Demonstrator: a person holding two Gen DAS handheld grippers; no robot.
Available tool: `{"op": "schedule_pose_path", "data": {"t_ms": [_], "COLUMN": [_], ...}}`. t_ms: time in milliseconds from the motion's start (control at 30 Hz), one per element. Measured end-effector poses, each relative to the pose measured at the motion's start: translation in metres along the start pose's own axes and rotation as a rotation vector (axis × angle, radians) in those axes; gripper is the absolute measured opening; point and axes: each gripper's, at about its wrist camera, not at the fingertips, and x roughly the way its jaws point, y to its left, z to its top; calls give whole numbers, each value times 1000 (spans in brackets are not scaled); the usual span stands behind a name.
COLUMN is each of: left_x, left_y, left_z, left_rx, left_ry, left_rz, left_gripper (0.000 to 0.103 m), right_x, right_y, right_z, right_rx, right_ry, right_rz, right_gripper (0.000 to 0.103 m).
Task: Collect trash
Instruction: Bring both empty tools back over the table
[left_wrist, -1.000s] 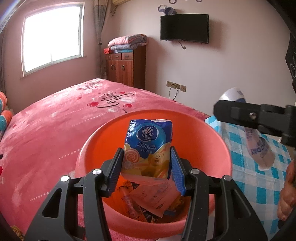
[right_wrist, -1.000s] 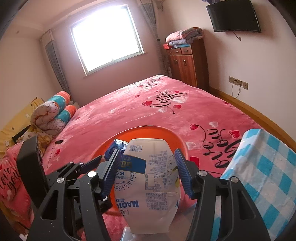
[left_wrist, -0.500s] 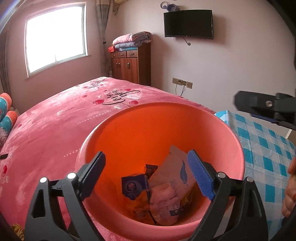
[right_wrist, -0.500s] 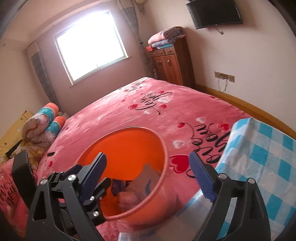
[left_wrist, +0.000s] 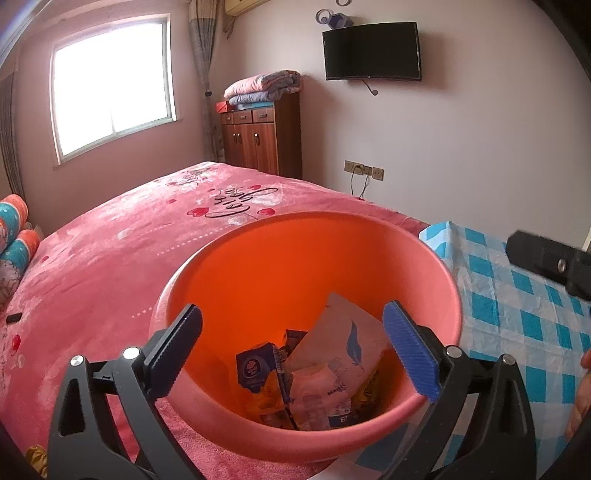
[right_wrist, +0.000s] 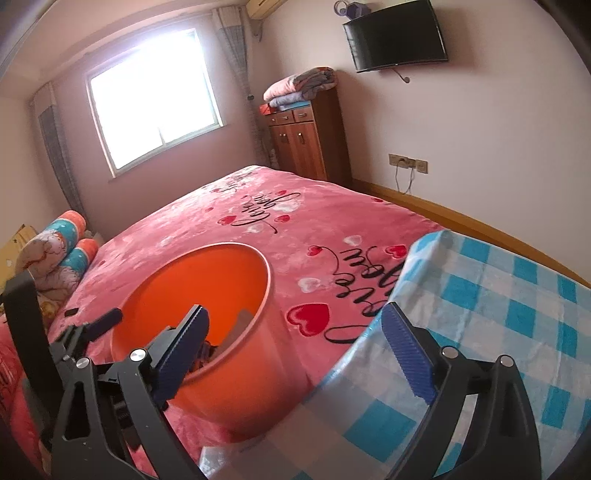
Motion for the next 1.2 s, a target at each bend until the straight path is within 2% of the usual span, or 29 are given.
{"op": "schedule_pose_path", "data": {"t_ms": [467, 1200], "left_x": [-29, -60], "left_y": [-37, -115], "left_z": [1, -16], "left_rx": [50, 146], "left_ry": [-45, -42], "left_rz": [-55, -172], "left_gripper": [99, 99], "right_x": [-39, -113], "right_y": [-17, -93], "right_z": [-21, -66], "right_rx": [6, 116], "right_ry": [-48, -95], "right_rz": [-87, -248], "right_gripper": [93, 95]}}
